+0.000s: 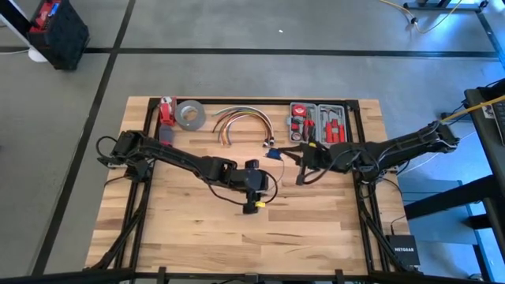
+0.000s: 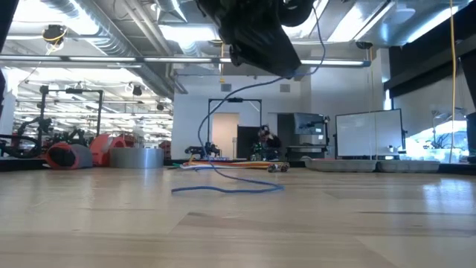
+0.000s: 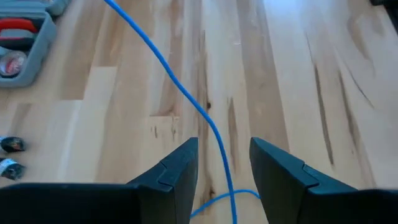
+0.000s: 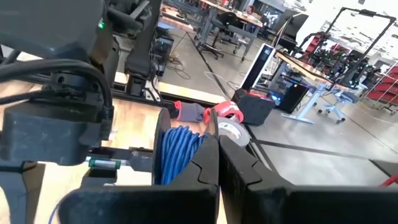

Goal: Coil cords
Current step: Coil the blue wire on the black spool

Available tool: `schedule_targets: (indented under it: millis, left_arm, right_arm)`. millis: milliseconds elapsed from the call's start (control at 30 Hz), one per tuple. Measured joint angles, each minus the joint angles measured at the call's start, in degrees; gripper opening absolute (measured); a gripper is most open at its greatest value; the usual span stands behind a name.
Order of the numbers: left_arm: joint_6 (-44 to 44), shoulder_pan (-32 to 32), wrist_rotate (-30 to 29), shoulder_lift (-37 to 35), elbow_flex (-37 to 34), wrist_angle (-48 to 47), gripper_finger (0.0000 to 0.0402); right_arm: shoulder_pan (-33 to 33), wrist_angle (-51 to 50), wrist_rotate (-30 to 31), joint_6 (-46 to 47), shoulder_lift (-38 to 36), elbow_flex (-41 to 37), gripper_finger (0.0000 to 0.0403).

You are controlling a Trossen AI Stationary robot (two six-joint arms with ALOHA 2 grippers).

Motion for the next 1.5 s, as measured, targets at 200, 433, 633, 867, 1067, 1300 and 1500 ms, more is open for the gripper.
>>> schedule_targets:
  millis: [200,433,633,867,1067,1300,1500]
  left_arm:
    - [-0.57,0.46,0.16,0.39,0.0,0.22,0.0138]
    - [0.31,1.78,1.57,2.83,-0.04,-0.2,0.0108]
    - [1.12,1.79,1.73,2.21,-0.04,0.0,0.006]
    - [4.52,1.79,1.78,2.03,-0.04,-0.11,0.0007]
    - [3.02,2.29,-5.75,1.28,-0.04,-6.12,0.0002]
    - [-1.8,1.75,-15.59,-7.25,-0.02,-17.53,0.0002]
    - [-2.54,0.88,-16.23,-15.07,0.04,-19.37,0.0002]
  right_arm:
    - [0.0,0.18,0.02,0.02,0.13,0.0,0.0001]
    - [0.0,0.08,0.02,0.11,0.13,0.0,0.0001]
    - [0.0,-0.14,0.02,0.15,0.13,0.0,0.0001]
    - [0.0,-0.11,0.02,0.15,0.13,0.02,0.0001]
    - [0.02,-0.14,-1.77,1.29,0.13,0.02,0.0001]
    - [0.07,-7.37,-6.79,5.33,0.58,0.04,0.0001]
    - [0.07,-9.39,-6.78,6.43,2.93,0.11,0.0001]
